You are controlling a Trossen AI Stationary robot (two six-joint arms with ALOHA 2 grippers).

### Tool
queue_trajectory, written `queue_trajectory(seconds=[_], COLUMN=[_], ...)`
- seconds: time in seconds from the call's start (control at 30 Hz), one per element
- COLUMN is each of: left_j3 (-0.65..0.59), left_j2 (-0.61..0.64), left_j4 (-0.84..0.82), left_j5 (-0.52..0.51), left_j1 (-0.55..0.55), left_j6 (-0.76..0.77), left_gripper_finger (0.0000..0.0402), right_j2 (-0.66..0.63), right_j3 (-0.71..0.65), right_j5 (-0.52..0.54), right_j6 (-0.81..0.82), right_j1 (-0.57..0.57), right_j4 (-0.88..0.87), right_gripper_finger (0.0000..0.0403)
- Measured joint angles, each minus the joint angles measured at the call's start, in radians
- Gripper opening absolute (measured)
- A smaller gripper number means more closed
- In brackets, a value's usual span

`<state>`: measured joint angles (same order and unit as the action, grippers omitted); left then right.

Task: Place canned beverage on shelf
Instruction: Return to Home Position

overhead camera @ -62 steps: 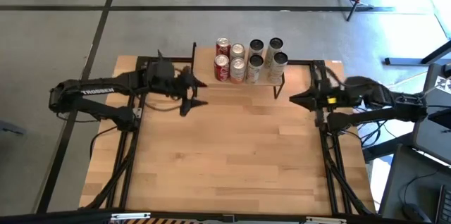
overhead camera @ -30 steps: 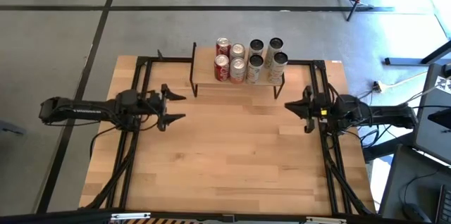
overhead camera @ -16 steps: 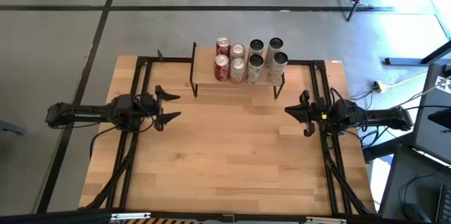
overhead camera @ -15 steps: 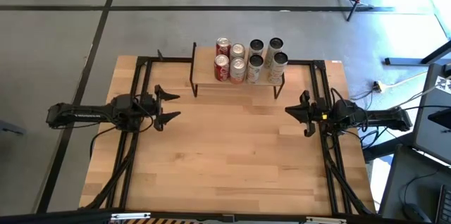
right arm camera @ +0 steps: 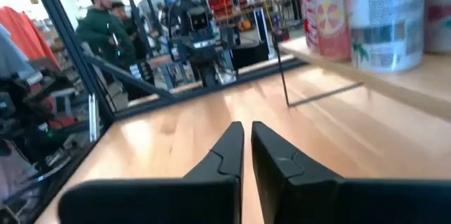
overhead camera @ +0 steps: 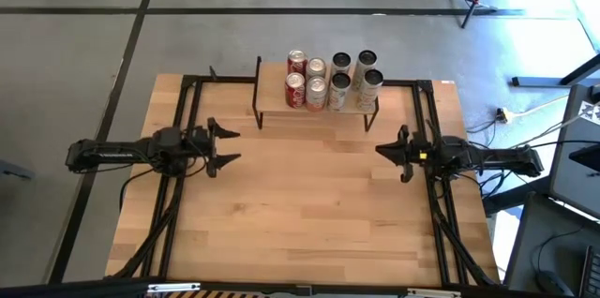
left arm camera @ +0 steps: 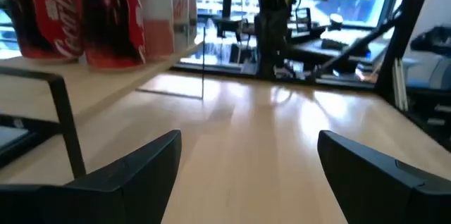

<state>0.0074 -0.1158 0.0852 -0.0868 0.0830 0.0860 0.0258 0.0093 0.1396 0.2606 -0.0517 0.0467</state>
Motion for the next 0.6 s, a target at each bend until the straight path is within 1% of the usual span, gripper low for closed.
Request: queue_trajectory(seconds=[0.13,0.6], left_j3=[0.0,0.0], left_j2=[-0.01,-0.01], left_j4=[-0.061,-0.06], left_j5=[0.003,0.002], left_j1=[0.0,0.0], left_j6=[-0.021,-0.026], left_gripper_finger=[0.0325,0.0325], right_j2=[0.003,0.004], right_j3=[0.0,0.0], right_j5=[-0.001,-0.001], right_j6=[0.0,0.0], right_j1=[0.0,0.0], right_j4=[0.0,-0.002], right_gripper_finger=[0.0019,0.0019])
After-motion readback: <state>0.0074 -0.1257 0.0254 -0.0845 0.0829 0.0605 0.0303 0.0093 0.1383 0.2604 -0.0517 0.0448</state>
